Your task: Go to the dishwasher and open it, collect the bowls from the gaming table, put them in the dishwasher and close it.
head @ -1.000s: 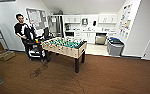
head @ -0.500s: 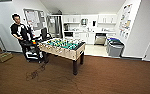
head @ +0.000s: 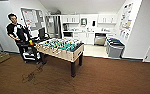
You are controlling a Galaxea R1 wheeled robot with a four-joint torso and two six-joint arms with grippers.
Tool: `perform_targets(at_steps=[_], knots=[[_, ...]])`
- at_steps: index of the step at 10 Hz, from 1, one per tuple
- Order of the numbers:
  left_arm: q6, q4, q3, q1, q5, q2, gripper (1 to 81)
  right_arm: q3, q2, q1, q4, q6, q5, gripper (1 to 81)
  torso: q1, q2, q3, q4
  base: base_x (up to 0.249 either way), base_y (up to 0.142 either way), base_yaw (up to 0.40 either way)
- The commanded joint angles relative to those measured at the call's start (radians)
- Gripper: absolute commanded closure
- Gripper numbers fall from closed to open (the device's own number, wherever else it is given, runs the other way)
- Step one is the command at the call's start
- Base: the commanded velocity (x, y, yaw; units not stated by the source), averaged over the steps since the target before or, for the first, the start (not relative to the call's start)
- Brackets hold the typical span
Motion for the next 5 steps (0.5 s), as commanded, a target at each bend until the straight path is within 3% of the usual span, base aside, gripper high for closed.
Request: perform_targets(at_steps=[1,5], knots=[[0.006,0.0,-0.003,-0.042,0.047,-0.014,81.1,0.006,-0.03,0.047,-0.006,-0.004,-0.059,81.1,0.0,0.0,0.0,0.0,0.162,-0.123,0.0],[0.006,0.001,-0.003,-0.042,0.047,-0.014,81.1,0.006,-0.025,0.048,-0.006,-0.004,-0.059,81.1,-0.001,0.0,0.0,0.0,0.162,-0.123,0.0]])
